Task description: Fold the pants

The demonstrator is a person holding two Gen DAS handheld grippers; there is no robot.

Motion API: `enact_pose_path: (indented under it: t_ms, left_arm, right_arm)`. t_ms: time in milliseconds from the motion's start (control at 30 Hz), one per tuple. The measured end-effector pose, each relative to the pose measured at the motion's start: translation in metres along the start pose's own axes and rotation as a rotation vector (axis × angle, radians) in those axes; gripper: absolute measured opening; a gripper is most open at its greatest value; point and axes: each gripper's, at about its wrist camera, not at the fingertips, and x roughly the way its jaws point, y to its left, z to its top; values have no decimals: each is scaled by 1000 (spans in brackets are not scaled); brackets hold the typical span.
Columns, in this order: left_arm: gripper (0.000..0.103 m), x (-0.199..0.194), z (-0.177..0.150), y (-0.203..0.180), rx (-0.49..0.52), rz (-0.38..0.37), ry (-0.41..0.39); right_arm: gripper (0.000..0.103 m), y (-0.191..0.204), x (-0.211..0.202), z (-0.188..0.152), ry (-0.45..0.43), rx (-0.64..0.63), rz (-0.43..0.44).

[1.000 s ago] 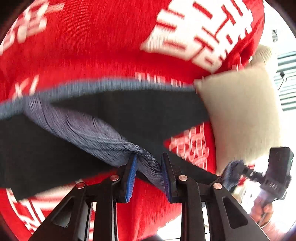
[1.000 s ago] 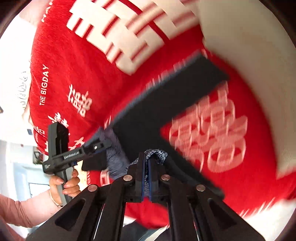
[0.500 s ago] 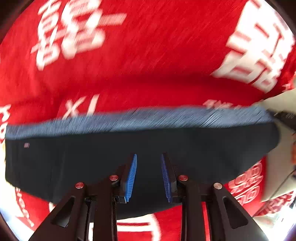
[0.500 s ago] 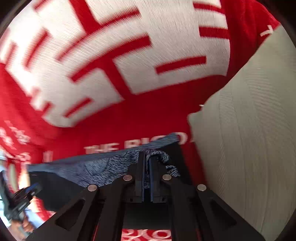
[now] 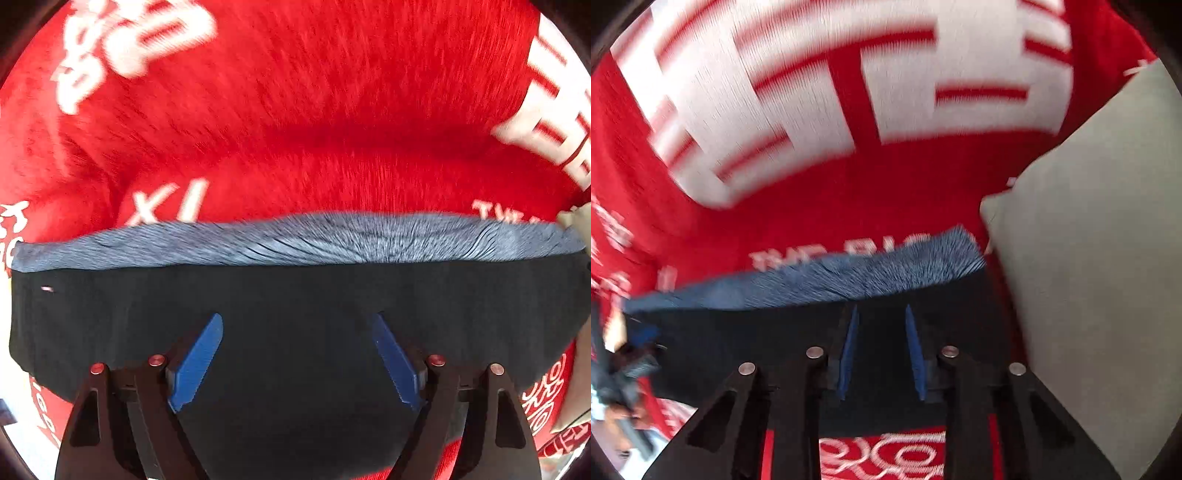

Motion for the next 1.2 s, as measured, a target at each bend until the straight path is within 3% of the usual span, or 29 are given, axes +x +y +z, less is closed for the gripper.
enact_pose_path:
  t_ms: [67, 133, 167, 233, 267, 333, 400, 467, 500, 533, 567, 700, 800, 867, 967, 1033, 1133, 1200]
  left_arm:
    - [84, 10, 1, -4, -10, 5, 15]
    - [84, 11, 1, -5, 2, 15, -14]
    - [84, 10, 0, -6, 9, 15, -20]
    - [85, 11, -2, -5, 7, 10, -26]
    - [85, 8, -3, -6, 5, 9, -26]
    - [85, 9, 0, -6, 6, 14, -21]
    - [85, 7, 0, -6, 2, 18, -22]
    - [85, 6, 2, -5, -2, 17, -27]
    - [85, 3, -3, -8, -3, 16, -30]
    - [85, 5, -6, -5, -2, 15, -31]
    - [85, 5, -7, -5, -2, 15, -31]
    - [86, 8, -6, -3, 0, 19, -35]
    - [88, 8, -4, -1, -8, 19, -29]
    - [88, 4, -2, -2, -4, 28, -29]
    - [88, -9, -1, -7, -10, -12, -52]
    - [88, -12, 4, -13, -16, -45, -60]
    - [88, -5, 14, -29, 1, -47, -67]
    - [88, 7, 23, -37, 9, -24, -69]
  right_arm:
    - [24, -13, 25, 5, 34, 51, -52]
    - [15, -36, 29, 14, 8, 161, -25]
    - [17, -40, 23, 17, -18, 182, -19]
    - [38, -41, -3, 26, -122, 155, -56]
    - [44, -41, -9, 30, -144, 138, -64]
    - [47, -40, -3, 40, -86, 103, -42]
    - [48, -36, 14, 48, 1, 63, -92]
    - [47, -33, 33, 53, 69, 50, -81]
    - [42, -31, 42, 54, 101, 42, -92]
    - [10, -26, 46, 55, 102, 15, -137]
    - [0, -25, 49, 56, 101, -5, -177]
    - [0, -46, 43, 65, 22, 64, -254]
    - [1, -66, 32, 71, -2, 200, -116]
    - [3, -54, 16, 66, -19, 164, -31]
    - [19, -19, 4, 42, 22, 68, 116]
    - [38, 8, 7, 24, 49, 17, 192]
    - [38, 48, 26, 9, 73, -65, 225]
    - [35, 83, 33, -7, 80, -112, 148]
